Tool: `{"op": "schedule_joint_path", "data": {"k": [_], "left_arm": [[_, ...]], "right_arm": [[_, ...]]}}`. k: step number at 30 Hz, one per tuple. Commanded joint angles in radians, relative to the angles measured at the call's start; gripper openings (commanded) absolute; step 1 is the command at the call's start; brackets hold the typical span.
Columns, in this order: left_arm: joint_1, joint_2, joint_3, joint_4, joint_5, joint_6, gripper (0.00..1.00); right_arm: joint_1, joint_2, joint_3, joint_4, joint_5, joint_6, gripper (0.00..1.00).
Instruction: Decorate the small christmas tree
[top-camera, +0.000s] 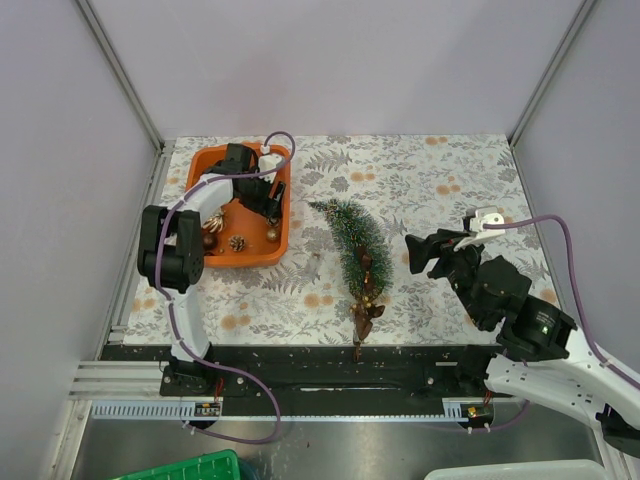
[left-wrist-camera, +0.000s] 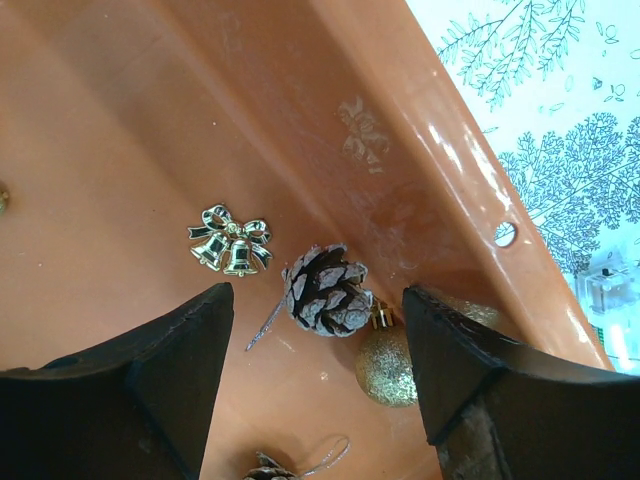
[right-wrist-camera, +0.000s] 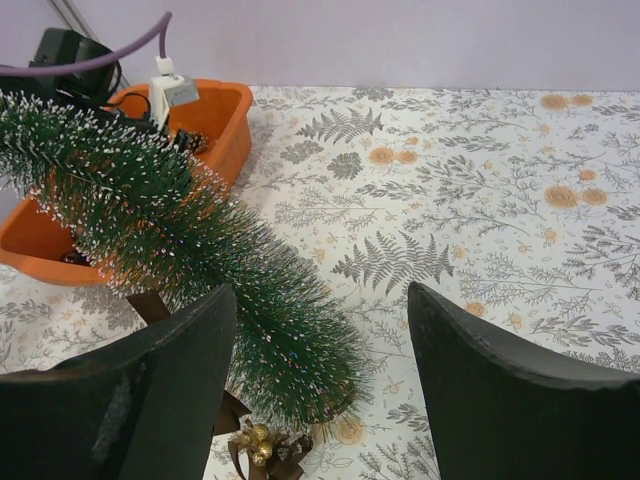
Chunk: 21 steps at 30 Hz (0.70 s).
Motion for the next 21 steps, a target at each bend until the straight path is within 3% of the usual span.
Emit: {"op": "schedule_joint_path", "data": {"k": [1,7,17,21], "left_arm": [[-0.028,0.026,0.026,0.046,0.009,-0.017,0.72],[-0.029,0.028,-0.003,0.038,-0.026,0.003,0.69],[-0.029,0.014,0.012,0.016,0.019,0.009,0.47],[-0.025,0.003,0.012,-0.03,0.023,0.035,0.42]], "right_arm": [[-0.006,-0.022,0.029,0.028,0.023,0.002,0.77],[-0.006,-0.025,0.026,0.026,0.02,0.002,0.77],[-0.007,-0.034,0.029,0.023,0.02,0.004,0.75],[-0.006,-0.043,0.034,0.017,0.02,0.006,0.74]]}}
